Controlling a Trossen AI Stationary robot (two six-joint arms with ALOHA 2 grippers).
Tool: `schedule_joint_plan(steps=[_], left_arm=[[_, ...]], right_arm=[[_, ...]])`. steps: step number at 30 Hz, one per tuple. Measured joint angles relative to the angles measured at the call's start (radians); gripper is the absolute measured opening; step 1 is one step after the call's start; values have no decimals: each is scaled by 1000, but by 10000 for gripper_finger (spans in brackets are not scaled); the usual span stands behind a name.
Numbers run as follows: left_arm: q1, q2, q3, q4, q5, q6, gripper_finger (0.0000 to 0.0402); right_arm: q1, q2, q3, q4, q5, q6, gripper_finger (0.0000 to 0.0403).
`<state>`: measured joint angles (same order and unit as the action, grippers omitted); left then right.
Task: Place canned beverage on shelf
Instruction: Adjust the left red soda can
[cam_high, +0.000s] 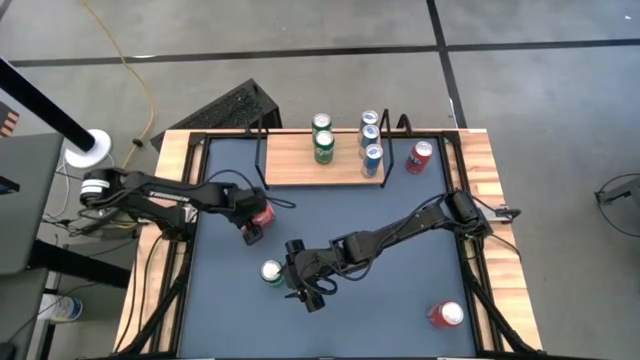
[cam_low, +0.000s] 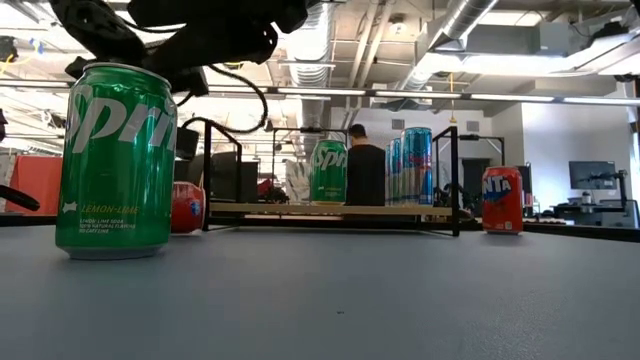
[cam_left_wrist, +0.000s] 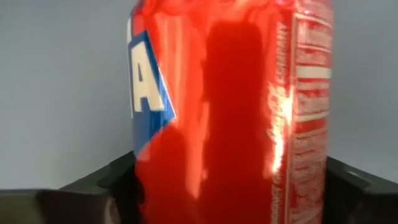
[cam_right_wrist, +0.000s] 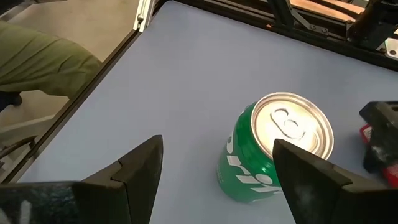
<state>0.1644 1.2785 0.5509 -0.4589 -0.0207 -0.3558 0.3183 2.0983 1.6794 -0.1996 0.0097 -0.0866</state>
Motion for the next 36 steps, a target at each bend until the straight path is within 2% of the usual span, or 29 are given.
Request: schedule_joint_plan(steps=[6, 9, 11, 14, 18, 20, 22, 26, 36], left_arm=[[-5, -151, -7, 63, -72, -8, 275], [-40, -256, -49, 182, -152, 6, 275], [-80, -325, -108, 337, -224, 8, 275], [-148, -387, -255, 659, -334, 28, 278], [-202, -384, -473, 1125, -453, 89, 297], [-212, -355, -542, 1260, -511, 125, 299], [-222, -334, -540, 1248, -551, 160, 294], [-232, -272, -532, 1265, -530, 249, 286], [-221, -126, -539, 1231, -511, 269, 294]], right_arm=[[2, 0, 0, -11, 0, 8, 291], [9, 0, 0, -17, 0, 8, 291], [15, 0, 0, -21, 0, 8, 291], [24, 0, 0, -29, 0, 8, 291], [29, 0, 0, -28, -1, 8, 291], [29, 0, 0, -27, -1, 8, 291], [26, 0, 0, -21, 0, 7, 291], [18, 0, 1, -3, 0, 3, 291], [13, 0, 1, 19, -1, 1, 291]])
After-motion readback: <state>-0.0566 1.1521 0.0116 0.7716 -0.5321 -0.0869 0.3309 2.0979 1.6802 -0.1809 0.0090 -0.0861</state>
